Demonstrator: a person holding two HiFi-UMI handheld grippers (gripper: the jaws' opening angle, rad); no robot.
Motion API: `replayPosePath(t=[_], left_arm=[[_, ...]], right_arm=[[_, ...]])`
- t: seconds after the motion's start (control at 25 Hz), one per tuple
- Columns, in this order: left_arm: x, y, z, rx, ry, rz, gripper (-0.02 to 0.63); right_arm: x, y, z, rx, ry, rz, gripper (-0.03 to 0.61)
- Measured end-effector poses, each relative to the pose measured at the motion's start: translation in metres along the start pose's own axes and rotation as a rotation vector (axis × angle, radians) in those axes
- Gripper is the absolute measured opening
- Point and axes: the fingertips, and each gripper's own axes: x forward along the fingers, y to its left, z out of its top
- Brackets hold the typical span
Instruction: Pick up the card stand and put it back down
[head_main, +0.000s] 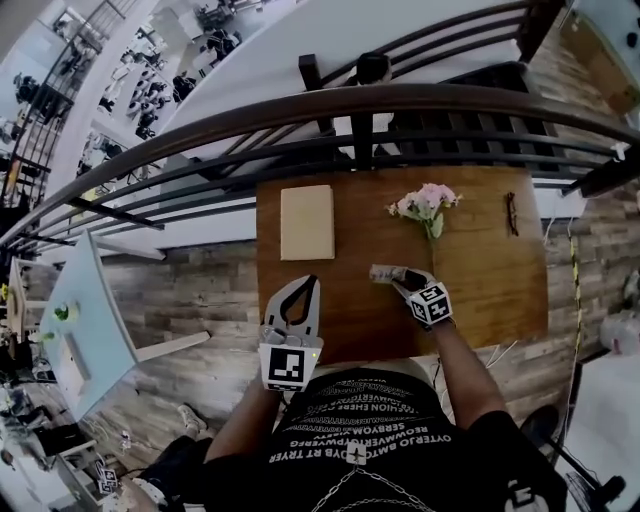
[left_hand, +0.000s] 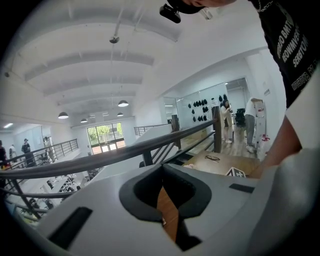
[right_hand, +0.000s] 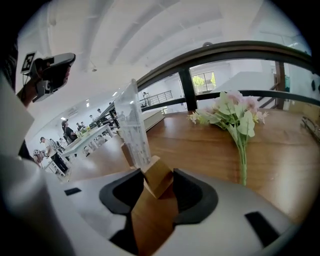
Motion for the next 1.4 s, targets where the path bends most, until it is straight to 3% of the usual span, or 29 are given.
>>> replayPosePath(t=[0.32, 0.68, 1.4], left_arm=[[-0.006, -0.011, -0.013, -0.002, 0.033, 0.014, 0.023], [-0.021, -0.024, -0.013, -0.005, 0.046, 0.048, 0.023], [-0.03, -0.054, 0.01, -0.007, -0.017, 0.082, 0.023]], right_arm=[[0.005, 0.007, 0.0, -0.11, 0.003, 0.041, 0.166], [-0.01, 0.002, -0.009, 0.051, 0.001, 0.05, 0.158], [-0.067, 0.016, 0.01, 0.074, -0.03, 0.066, 0.156]])
